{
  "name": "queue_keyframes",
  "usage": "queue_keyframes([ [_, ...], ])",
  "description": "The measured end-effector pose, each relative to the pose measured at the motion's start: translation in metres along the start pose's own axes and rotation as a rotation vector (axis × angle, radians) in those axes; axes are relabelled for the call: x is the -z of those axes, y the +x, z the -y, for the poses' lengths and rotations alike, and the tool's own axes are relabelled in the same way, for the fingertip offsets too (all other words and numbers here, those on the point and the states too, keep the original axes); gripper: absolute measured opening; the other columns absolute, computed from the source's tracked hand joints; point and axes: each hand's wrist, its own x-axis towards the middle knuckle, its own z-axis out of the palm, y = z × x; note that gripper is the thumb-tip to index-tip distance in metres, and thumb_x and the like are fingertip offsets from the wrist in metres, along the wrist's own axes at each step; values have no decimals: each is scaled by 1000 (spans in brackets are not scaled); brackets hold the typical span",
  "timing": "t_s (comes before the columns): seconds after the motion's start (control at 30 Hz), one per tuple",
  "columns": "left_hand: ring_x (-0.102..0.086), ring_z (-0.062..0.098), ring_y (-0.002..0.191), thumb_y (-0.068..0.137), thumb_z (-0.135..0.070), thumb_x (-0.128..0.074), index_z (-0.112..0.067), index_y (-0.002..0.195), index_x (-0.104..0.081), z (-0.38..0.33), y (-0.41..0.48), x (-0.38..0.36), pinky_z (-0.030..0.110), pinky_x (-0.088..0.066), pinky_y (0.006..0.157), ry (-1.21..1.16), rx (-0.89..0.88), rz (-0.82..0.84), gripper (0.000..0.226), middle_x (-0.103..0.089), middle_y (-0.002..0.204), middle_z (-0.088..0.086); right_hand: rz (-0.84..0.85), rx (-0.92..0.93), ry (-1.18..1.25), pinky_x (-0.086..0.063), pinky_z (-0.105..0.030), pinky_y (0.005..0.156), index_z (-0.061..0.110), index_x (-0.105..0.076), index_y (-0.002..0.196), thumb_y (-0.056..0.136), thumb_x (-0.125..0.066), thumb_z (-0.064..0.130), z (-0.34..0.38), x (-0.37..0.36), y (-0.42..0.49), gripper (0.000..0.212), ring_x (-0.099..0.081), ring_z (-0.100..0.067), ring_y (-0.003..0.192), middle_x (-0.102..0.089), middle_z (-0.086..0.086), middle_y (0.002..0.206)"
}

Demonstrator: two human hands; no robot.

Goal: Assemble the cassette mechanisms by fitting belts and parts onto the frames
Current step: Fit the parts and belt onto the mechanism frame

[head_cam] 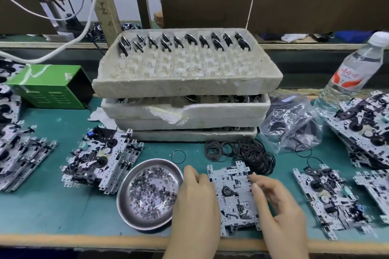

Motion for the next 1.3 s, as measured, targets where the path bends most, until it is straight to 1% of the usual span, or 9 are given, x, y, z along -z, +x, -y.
queue_keyframes([
  [0.2, -57, -15, 84, 89, -55, -49, -33, 95, -72, -6, 33, 105, 6, -43, 71, -432, -184, 19, 32, -68, 92, -21, -186, 58, 7, -48, -7, 80, 33, -66, 91, 86, -61, 26, -5, 12, 17, 11, -65, -4, 89, -68, 17, 95],
  [0.3, -60, -3, 62, 97, -47, -53, -26, 92, -74, -2, 80, 159, 10, -40, 53, -337, -179, -192, 30, -74, 93, -6, -264, -8, 69, -47, -6, 79, 39, -66, 83, 84, -62, 29, -11, 12, 20, 10, -65, -5, 86, -68, 14, 93],
  [0.4, -51, 14, 58, 98, -35, -56, -14, 92, -75, 4, 141, 194, 25, -42, 56, -169, -71, -326, 29, -70, 88, 15, -291, -37, 54, -48, -8, 78, 38, -65, 82, 84, -62, 35, -17, 14, 17, 4, -66, -7, 83, -69, 12, 89],
  [0.63, -36, 18, 54, 93, -14, -52, -11, 65, -39, 17, 228, 200, 28, -30, 48, 65, 98, -410, 31, -39, 63, 2, -338, -124, 83, -46, -2, 72, 41, -66, 80, 86, -67, 26, -20, 17, 19, 16, -65, 0, 77, -71, 5, 86],
  [0.83, -53, 31, 85, 94, -17, -51, -5, 83, -48, 11, 247, 188, 35, -45, 68, 64, 148, -404, 17, -51, 83, 8, -308, -130, 47, -47, -4, 72, 34, -64, 80, 87, -68, 23, -20, 18, 18, 14, -66, -1, 80, -72, 2, 88],
  [1.0, -53, 26, 74, 93, -15, -53, -9, 72, -47, 14, 251, 186, 28, -38, 54, -4, 182, -388, 22, -50, 74, 5, -298, -122, 48, -48, -7, 72, 34, -65, 81, 87, -67, 26, -19, 19, 18, 11, -66, -4, 81, -71, 6, 88],
  [1.13, -64, 30, 96, 93, -24, -60, -5, 91, -57, 14, 248, 190, 33, -48, 70, -101, 214, -411, 19, -58, 91, 9, -295, -125, 50, -47, -5, 67, 40, -65, 79, 87, -66, 28, -17, 19, 17, 15, -66, -2, 80, -71, 10, 86],
  [1.23, -57, 14, 73, 91, -31, -64, -5, 110, -63, 6, 233, 202, 25, -42, 57, -152, 167, -443, 32, -55, 82, 2, -290, -132, 71, -47, -6, 68, 42, -65, 81, 87, -66, 30, -16, 19, 17, 14, -66, -2, 80, -71, 12, 84],
  [1.3, -36, 11, 54, 87, -30, -65, -10, 100, -66, -1, 211, 212, 21, -33, 48, -229, 100, -470, 24, -49, 76, 3, -291, -128, 74, -48, -7, 70, 43, -65, 81, 85, -64, 35, -17, 20, 18, 8, -67, -3, 80, -70, 15, 85],
])
